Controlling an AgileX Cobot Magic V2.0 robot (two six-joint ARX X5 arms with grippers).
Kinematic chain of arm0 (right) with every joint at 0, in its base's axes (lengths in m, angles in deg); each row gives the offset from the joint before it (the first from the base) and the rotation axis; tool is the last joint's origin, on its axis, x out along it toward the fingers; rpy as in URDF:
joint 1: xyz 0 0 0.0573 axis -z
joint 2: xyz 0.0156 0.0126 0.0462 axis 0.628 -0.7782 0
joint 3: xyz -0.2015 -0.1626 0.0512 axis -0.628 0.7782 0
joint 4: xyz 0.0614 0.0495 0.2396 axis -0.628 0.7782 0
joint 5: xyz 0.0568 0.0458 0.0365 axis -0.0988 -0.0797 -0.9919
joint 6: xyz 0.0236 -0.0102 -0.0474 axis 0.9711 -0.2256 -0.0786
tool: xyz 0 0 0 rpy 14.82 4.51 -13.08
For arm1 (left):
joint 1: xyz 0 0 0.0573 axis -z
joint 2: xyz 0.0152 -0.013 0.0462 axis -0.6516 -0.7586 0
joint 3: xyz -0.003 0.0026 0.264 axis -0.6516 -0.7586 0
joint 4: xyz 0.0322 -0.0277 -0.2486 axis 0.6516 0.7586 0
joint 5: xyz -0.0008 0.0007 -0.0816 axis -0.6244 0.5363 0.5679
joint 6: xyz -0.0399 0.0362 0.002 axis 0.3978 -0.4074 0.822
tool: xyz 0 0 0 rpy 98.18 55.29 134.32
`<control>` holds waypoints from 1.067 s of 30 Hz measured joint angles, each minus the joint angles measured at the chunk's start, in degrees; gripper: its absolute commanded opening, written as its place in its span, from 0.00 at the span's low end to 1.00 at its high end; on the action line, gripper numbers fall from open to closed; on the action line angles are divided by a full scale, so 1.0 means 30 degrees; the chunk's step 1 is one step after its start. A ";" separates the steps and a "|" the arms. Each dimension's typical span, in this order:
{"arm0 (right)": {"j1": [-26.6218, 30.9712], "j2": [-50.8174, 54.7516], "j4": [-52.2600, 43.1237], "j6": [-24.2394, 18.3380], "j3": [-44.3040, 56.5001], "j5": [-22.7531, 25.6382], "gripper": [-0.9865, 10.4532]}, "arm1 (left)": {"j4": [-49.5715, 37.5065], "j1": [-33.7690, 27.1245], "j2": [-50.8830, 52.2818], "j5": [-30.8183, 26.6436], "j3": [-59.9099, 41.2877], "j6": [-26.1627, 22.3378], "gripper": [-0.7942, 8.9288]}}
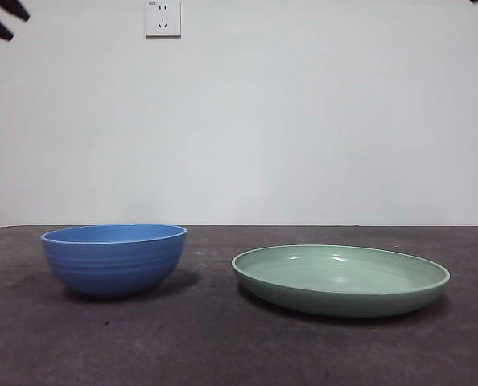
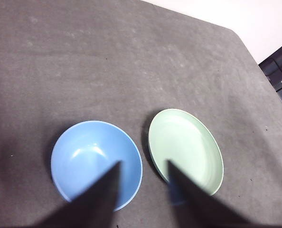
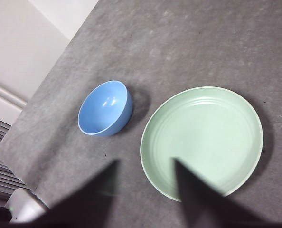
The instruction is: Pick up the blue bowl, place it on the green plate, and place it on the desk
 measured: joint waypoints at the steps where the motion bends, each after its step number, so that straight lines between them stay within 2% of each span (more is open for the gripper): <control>1: 0.0000 0.0000 0.0000 -0.0015 0.0000 0.0000 0.50 | 0.0007 0.0000 0.0000 0.0007 0.0000 -0.0022 0.56; 3: 0.0000 0.0000 0.0007 -0.0015 0.0000 -0.0007 0.56 | 0.0000 0.0000 0.0000 0.0007 0.0000 -0.0036 0.66; 5: 0.0000 0.0000 0.0007 -0.0015 0.0000 -0.0007 0.58 | 0.0000 0.0000 0.0000 0.0007 0.0000 -0.0036 0.71; 17: 0.0000 0.0000 0.0066 -0.0029 0.0000 -0.0007 0.57 | 0.0648 0.0000 -0.0109 0.0029 0.0022 -0.0138 0.69; 26: 0.0000 0.0000 0.0066 -0.0015 0.0000 -0.0029 0.57 | 0.2769 0.0000 -0.3111 -0.0109 0.0051 -0.1297 0.69; 32: 0.0000 0.0000 0.0066 -0.0007 0.0000 -0.0051 0.57 | 0.1851 0.0678 -0.5734 -0.2171 0.0051 -0.1457 0.69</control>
